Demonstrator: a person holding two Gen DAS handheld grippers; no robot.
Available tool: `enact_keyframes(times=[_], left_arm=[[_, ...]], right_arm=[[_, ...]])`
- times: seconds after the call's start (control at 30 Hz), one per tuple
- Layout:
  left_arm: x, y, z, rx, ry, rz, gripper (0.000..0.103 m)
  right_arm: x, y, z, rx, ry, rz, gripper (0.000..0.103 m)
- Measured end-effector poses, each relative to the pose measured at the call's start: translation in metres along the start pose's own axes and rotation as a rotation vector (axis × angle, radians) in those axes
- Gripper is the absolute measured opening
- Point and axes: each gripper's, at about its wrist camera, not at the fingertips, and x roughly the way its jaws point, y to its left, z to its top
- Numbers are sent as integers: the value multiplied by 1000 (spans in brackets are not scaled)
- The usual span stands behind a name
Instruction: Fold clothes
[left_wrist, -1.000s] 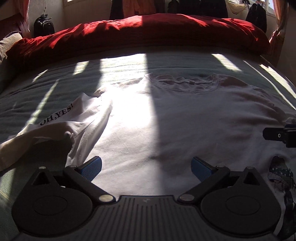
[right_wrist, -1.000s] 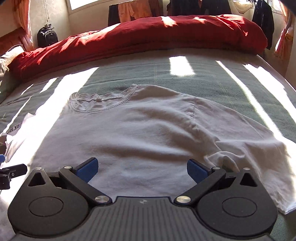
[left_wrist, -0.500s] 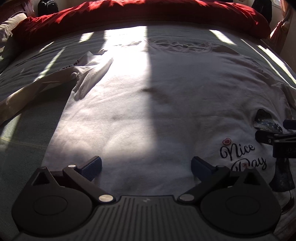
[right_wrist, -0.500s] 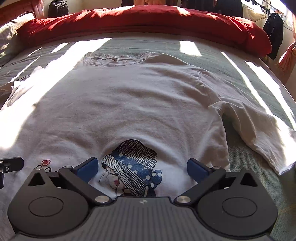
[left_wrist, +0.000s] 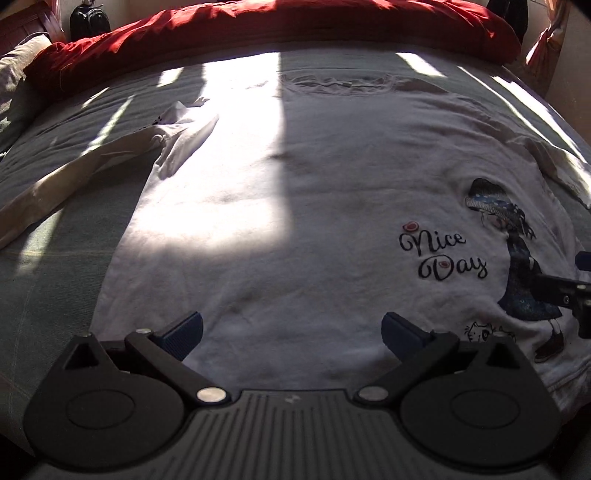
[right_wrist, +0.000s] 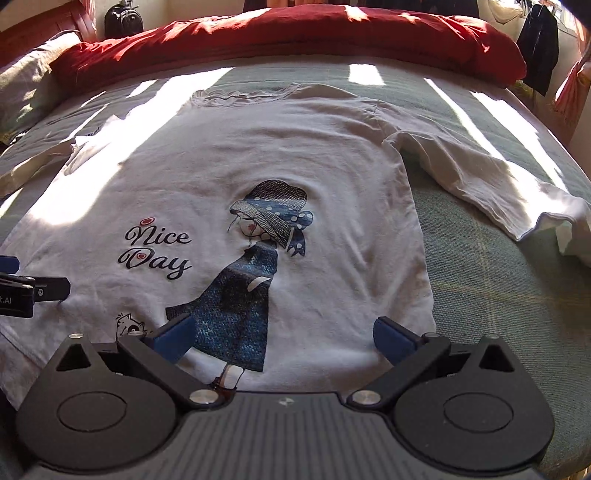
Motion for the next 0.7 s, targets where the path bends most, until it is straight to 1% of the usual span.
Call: enact_keyframes(times=[0.07,0.17,0.2,0.27,0.3,0.37,0.47,0.57,0.67,0.7], left_arm=[[1,-4,1,7,10,-5,102],[6,-7,-6,13,51,5,102],[7,-4,-13,10,70,12,102],[6,4,-24,-15,84,1,103],[4,8,-28,-26,84,-3,103],[0,14,-36,-42,85,-11,103],[-4,16,-42,-25,87,-17,103],[-3,13,-43,-12,86,-5,103],[-5,10,-45,-8,80,8,103],[-6,10,-47,-9,79,8,103]], right_arm=[[1,5,18,-22,-59,38,103],[22,16,43,-63,-91,121,103],[33,18,48,-49,-69,148,103],[51,18,48,7,30,162,103],[53,18,43,18,49,158,103],[44,20,27,-6,30,148,103],[21,25,-1,-44,38,124,103],[3,33,-29,-128,40,84,103],[-2,40,-43,-223,56,46,103],[-4,40,-44,-228,62,39,103]])
